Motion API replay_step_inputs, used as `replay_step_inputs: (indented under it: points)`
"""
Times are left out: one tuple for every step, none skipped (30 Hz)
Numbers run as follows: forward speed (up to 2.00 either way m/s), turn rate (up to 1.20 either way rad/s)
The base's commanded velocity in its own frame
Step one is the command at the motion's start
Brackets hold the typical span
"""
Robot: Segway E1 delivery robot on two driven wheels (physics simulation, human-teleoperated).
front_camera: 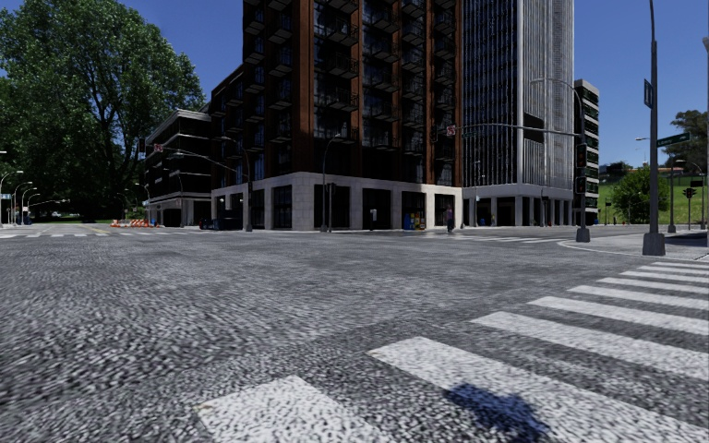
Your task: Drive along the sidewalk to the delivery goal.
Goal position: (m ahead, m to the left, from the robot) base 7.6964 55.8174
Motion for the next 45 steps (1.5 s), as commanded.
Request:
replay_step_inputs:
  points:
    - [0.00,0.00]
    - [0.00,0.00]
    - [0.00,0.00]
    - [0.00,0.00]
    - [0.00,0.00]
    - [0.00,0.00]
    - [0.00,0.00]
    - [0.00,0.00]
    - [0.00,0.00]
    - [0.00,0.00]
    - [0.00,0.00]
    - [0.00,0.00]
    - [0.00,0.00]
    - [0.00,0.00]
    - [0.00,0.00]
    - [0.00,0.00]
    - [0.00,0.00]
    - [0.00,0.00]
    - [0.00,0.00]
    - [0.00,0.00]
    - [0.00,0.00]
    - [0.00,0.00]
    - [0.00,0.00]
    - [0.00,0.00]
    - [0.00,0.00]
    - [0.00,0.00]
    - [0.00,0.00]
    - [0.00,0.00]
    - [0.00,0.00]
    - [0.00,0.00]
    - [0.00,0.11]
    - [0.00,0.21]
    - [0.00,0.28]
    - [0.00,0.36]
    - [0.00,0.36]
    - [0.00,0.40]
    - [0.00,0.41]
    - [0.00,0.41]
    - [0.00,0.41]
    - [0.00,0.41]
    - [0.00,0.41]
    - [0.00,0.41]
    - [0.00,0.41]
    - [0.00,0.41]
    - [0.00,0.41]
